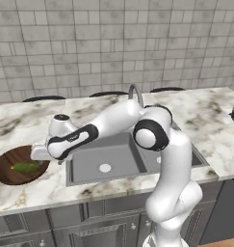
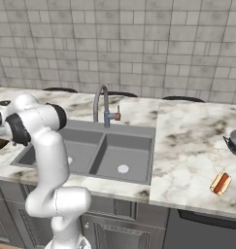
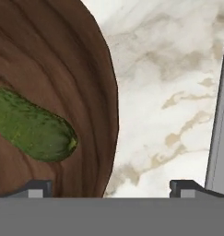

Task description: Pick the cucumber from the sink and place it in the bowl. Then pick the bowl and place it in the microwave. Then close the microwave door and press the start button.

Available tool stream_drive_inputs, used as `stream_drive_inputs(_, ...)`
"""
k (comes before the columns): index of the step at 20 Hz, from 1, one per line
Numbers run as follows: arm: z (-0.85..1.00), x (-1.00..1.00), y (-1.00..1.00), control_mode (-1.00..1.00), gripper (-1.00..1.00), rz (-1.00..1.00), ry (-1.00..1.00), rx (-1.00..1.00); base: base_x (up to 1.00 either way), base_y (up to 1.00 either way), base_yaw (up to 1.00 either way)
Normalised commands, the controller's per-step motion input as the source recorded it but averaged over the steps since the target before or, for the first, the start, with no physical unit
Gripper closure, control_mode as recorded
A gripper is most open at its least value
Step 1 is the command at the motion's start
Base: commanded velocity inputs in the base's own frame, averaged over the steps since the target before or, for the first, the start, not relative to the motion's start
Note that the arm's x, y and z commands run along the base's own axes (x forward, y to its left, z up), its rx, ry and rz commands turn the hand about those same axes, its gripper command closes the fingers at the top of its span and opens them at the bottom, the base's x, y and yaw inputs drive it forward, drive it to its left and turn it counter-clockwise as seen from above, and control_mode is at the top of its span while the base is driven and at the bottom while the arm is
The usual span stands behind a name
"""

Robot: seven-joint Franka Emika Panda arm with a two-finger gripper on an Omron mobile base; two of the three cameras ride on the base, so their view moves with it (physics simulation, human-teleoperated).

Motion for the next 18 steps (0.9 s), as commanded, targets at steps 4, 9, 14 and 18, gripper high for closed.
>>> stream_drive_inputs(4, -0.27, 0.30, 0.06, -1.00, -1.00, -0.11, 0.00, 0.00, 0.00, 0.00, 0.00)
stream_drive_inputs(9, -0.07, 0.12, 0.10, -1.00, -1.00, -0.10, 0.00, 0.00, 0.00, 0.00, 0.00)
stream_drive_inputs(14, 0.00, 0.00, 0.21, -1.00, -1.00, -0.09, 0.01, 0.00, 0.00, 0.00, 0.00)
stream_drive_inputs(18, -0.08, 0.00, 0.12, -1.00, -1.00, -0.07, 0.03, 0.01, 0.00, 0.00, 0.00)
